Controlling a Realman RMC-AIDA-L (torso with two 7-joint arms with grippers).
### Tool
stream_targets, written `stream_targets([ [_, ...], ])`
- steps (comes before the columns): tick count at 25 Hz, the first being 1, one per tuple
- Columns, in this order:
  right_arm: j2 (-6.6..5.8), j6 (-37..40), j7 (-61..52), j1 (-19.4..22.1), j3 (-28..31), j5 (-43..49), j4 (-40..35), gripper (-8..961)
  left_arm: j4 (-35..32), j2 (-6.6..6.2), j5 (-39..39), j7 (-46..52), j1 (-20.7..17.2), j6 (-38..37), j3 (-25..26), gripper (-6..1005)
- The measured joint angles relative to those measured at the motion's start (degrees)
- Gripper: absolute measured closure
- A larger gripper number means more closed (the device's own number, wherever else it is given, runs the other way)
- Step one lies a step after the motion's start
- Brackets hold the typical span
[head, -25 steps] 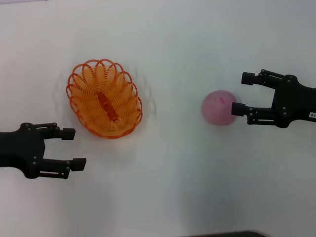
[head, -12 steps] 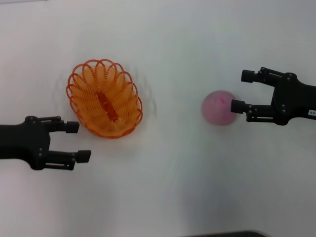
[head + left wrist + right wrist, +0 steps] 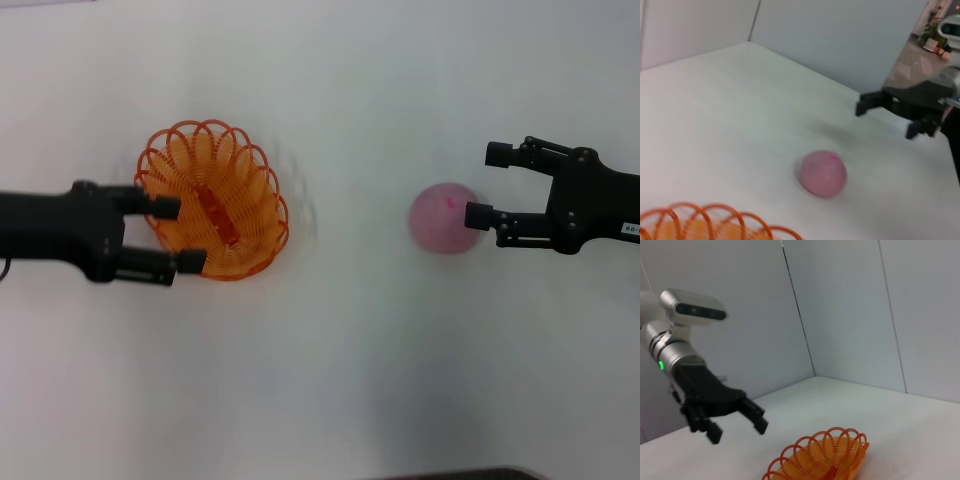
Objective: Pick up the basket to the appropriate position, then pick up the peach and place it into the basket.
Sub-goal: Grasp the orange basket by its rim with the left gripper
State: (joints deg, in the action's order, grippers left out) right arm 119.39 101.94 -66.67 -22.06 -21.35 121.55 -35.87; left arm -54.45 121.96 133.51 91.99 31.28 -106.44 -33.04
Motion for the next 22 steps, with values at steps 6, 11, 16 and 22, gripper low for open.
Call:
stream_targets([
  [6, -0.04, 0.00, 0.18, 0.00, 0.10, -0.01, 0.10, 12, -0.63, -0.68, 0.05, 4.34, 3.83, 3.28, -1.19, 124],
  [11, -0.06, 0.00, 0.39, -0.11, 0.01, 0.00, 0.11, 12, -3.41, -1.05, 0.09, 10.12, 7.73, 6.17, -2.71, 124],
  [16, -0.05, 0.06, 0.58, -0.32, 0.00, 0.00, 0.11, 12, -6.55, -1.17, 0.09, 15.34, 9.98, 9.47, -5.35, 124],
  [22, -0.03, 0.34, 0.64, -0.35, 0.05, 0.00, 0.11, 12, -9.04, -1.33, 0.09, 19.48, 11.70, 12.91, -8.76, 124],
])
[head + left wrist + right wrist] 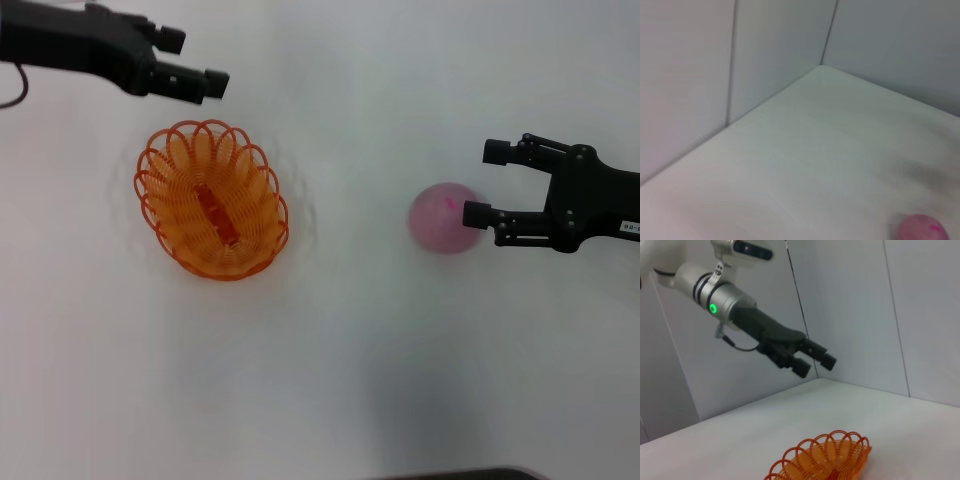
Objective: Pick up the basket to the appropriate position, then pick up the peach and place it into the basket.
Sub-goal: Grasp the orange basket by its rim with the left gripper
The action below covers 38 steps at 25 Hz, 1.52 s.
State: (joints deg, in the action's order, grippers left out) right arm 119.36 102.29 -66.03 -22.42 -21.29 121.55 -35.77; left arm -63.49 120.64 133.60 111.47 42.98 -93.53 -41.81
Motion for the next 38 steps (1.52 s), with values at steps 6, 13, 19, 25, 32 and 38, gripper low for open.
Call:
stream_targets([
  [6, 0.00, 0.01, 0.10, 0.02, -0.07, 0.01, 0.00, 12, -0.62, -0.35, 0.01, 1.48, 0.97, 2.64, -2.57, 125],
  [13, 0.00, 0.02, 0.51, 0.06, -0.06, 0.01, 0.02, 12, -1.63, -0.86, 0.46, 4.56, 1.66, 5.78, -6.92, 125],
  [19, 0.00, -0.05, 0.61, -0.08, -0.06, 0.00, 0.09, 12, -1.44, -0.78, 7.74, 9.82, 5.66, 7.30, -10.89, 125],
  [25, 0.00, -0.10, 0.64, -0.16, -0.08, 0.00, 0.09, 12, 1.00, -0.27, 17.72, 16.86, 10.95, 9.25, -17.19, 124],
  [32, 0.01, -0.33, 1.77, -0.17, -0.15, 0.00, 1.46, 11, 9.56, 0.58, 28.88, 20.90, 18.38, 10.97, -20.38, 124],
  [38, 0.03, -0.44, 2.18, -0.13, -0.16, 0.01, 1.60, 11, 10.97, 0.98, 29.90, 20.92, 19.27, 12.34, -21.51, 125],
])
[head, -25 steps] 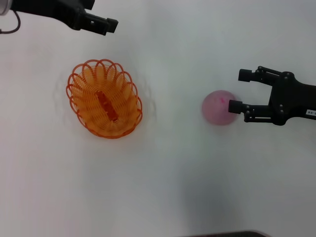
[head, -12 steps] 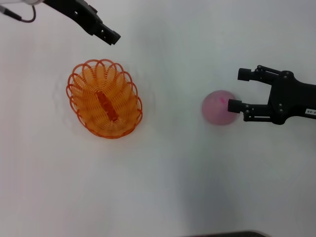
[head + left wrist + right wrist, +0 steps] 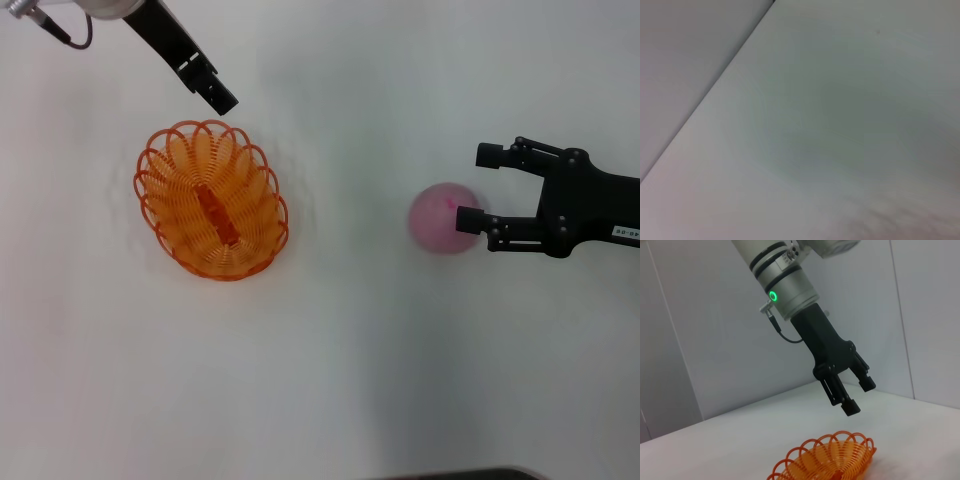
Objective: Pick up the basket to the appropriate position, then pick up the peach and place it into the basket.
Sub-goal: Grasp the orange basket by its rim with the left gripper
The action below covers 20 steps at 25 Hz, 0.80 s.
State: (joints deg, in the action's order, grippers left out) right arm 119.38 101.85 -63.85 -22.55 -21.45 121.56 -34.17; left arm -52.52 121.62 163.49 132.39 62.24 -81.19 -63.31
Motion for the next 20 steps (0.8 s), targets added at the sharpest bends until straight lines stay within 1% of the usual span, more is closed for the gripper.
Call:
stream_targets([
  [5, -0.02, 0.00, 0.00, 0.04, 0.01, 0.10, 0.13, 11, 3.47, -0.25, 0.06, -0.57, -0.43, 1.72, -3.65, 125],
  [7, -0.02, 0.00, 0.00, 0.04, 0.01, 0.30, 0.61, 11, 5.52, -0.34, 0.07, -0.43, -0.61, 3.87, -5.45, 124],
  [14, -0.03, -0.13, 0.09, 0.07, 0.01, 0.40, 1.62, 11, 11.71, -0.81, 0.20, -0.13, -0.96, 11.43, -8.17, 124],
  [20, -0.03, -0.22, 0.76, 0.23, 0.01, 0.43, 2.84, 11, 14.83, -0.96, 0.24, 0.05, -1.17, 14.45, -10.00, 125],
])
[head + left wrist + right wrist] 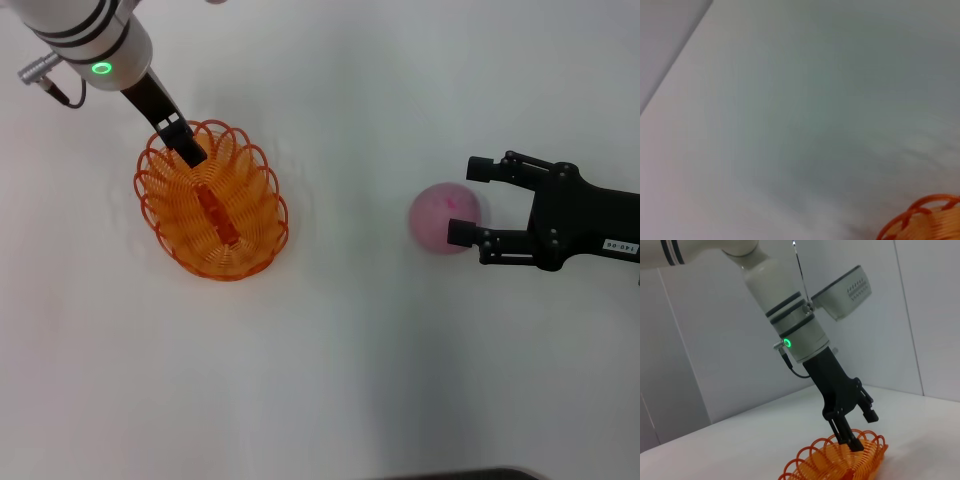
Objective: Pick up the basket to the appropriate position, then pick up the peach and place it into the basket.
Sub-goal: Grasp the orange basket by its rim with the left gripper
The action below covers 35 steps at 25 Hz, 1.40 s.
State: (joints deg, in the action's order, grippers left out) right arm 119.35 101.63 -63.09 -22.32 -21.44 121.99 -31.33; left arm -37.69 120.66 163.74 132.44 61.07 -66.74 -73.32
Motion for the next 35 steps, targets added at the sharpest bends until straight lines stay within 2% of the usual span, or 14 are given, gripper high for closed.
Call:
stream_targets([
  [5, 0.00, -0.06, 0.05, 0.09, 0.00, 0.00, 0.05, 11, 0.53, -0.03, 0.01, 0.02, -0.16, 0.18, -0.04, 125],
  [11, 0.00, -0.64, 0.07, 0.09, 0.00, 0.00, 0.16, 11, 0.16, 0.20, 0.01, -0.64, -0.77, 0.88, -0.08, 181],
  [27, 0.00, -0.82, 0.08, 0.07, -0.09, -0.01, 0.31, 12, 0.11, 0.36, 0.00, -0.70, -0.78, 0.67, -0.15, 811],
  [32, 0.00, -0.82, 0.08, -0.07, -0.09, -0.01, 0.31, 12, 0.13, 0.36, 0.01, -0.70, -0.79, 0.59, 0.03, 944],
  [35, 0.00, -0.82, 0.08, -0.09, -0.09, -0.01, 0.31, 12, 0.14, 0.36, 0.01, -0.69, -0.90, 0.46, 0.20, 946],
])
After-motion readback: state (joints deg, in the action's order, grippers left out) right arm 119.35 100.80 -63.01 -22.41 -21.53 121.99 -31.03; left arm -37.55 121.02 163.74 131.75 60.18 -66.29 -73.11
